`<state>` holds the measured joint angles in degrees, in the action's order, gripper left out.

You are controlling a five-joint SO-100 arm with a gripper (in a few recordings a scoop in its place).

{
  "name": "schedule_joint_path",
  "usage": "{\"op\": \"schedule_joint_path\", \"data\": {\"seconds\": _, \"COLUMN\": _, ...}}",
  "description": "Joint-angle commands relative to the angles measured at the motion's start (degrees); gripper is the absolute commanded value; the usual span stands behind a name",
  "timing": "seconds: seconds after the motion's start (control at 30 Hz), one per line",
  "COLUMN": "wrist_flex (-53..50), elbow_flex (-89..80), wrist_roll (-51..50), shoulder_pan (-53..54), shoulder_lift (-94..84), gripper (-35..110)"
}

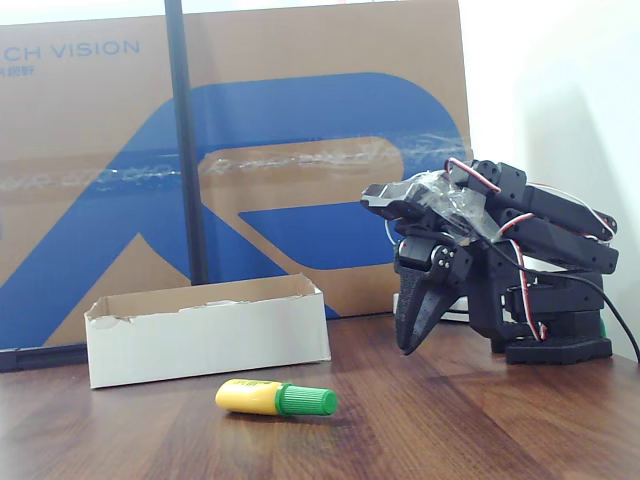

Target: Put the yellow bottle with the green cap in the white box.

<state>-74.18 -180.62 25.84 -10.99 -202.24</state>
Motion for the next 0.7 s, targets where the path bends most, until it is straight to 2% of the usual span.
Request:
{"op": "schedule_joint_path", "data": {"seconds": 0.0, "wrist_flex": 1.3, "elbow_flex": 0.4, "wrist_roll": -21.9, "shoulder_pan": 2.6, "shoulder_lift": -2.2, "gripper": 0}}
{"op": "schedule_joint_path", "data": {"seconds": 0.67, "wrist_flex": 3.2, "elbow_flex": 2.5, "wrist_roll": -20.5, "shoulder_pan": 1.8, "shoulder_lift": 0.6, "gripper": 0}}
